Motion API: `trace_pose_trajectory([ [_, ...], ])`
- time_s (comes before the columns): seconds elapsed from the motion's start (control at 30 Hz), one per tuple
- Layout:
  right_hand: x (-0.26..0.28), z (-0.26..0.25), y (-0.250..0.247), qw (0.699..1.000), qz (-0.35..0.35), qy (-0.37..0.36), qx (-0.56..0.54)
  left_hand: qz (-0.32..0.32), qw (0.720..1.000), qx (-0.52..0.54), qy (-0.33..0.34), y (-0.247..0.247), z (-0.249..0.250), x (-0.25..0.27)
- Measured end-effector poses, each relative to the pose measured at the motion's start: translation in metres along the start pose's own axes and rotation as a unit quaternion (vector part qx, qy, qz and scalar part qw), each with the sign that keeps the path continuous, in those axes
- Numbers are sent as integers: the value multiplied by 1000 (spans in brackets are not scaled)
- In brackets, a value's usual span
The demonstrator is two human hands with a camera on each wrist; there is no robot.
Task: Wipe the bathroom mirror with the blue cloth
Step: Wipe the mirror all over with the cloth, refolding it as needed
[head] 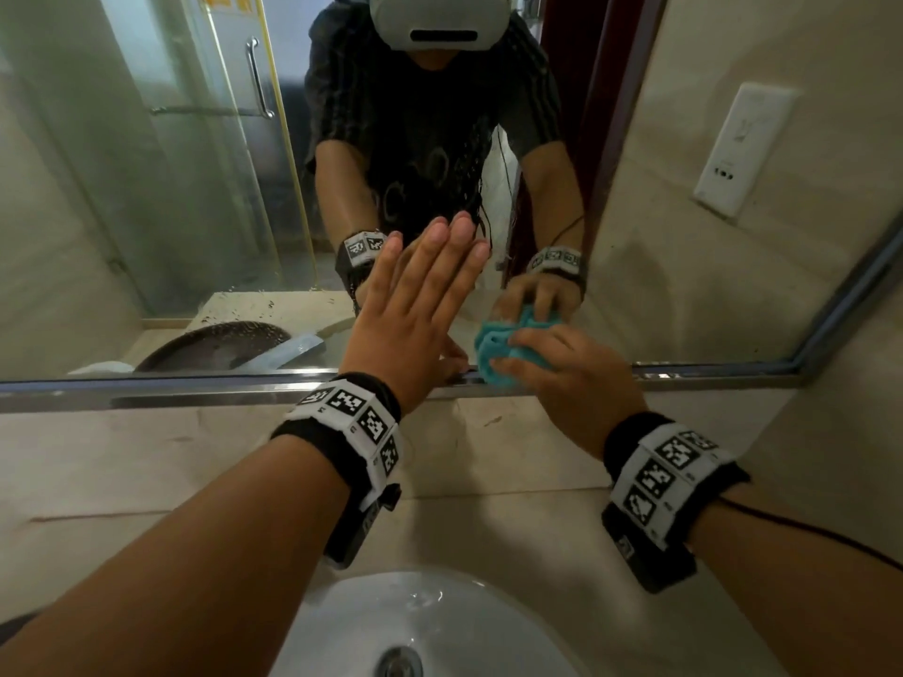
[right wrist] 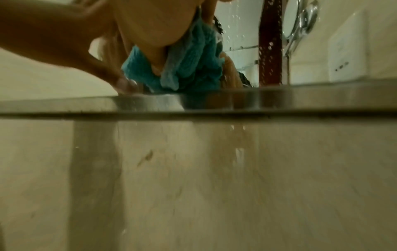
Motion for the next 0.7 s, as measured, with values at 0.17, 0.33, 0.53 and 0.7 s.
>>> trace_pose_trajectory([
  [0.17, -54, 20, -79, 962, 228, 151, -21, 7, 1000, -14, 3, -1, 0, -1],
  [0.33, -27, -2, -29, 987, 147, 63, 14, 8, 1000, -13, 6, 1, 0, 1],
  [0.53, -10, -1, -11, 1000, -3, -4, 27, 2, 1000, -4, 5, 1, 0, 0],
  [0.7, -56, 22, -82, 955, 246, 166, -6, 5, 1000, -12, 8, 1, 0, 0],
])
Point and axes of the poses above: each hand's wrist, its own x-axis away from the middle knuckle, its own y-axis out of the palm, z = x × y, the point moved 7 cm from there along -x, towards the middle knuckle, and after that the axes turned 3 degrees about y, right-handed, at the moved point
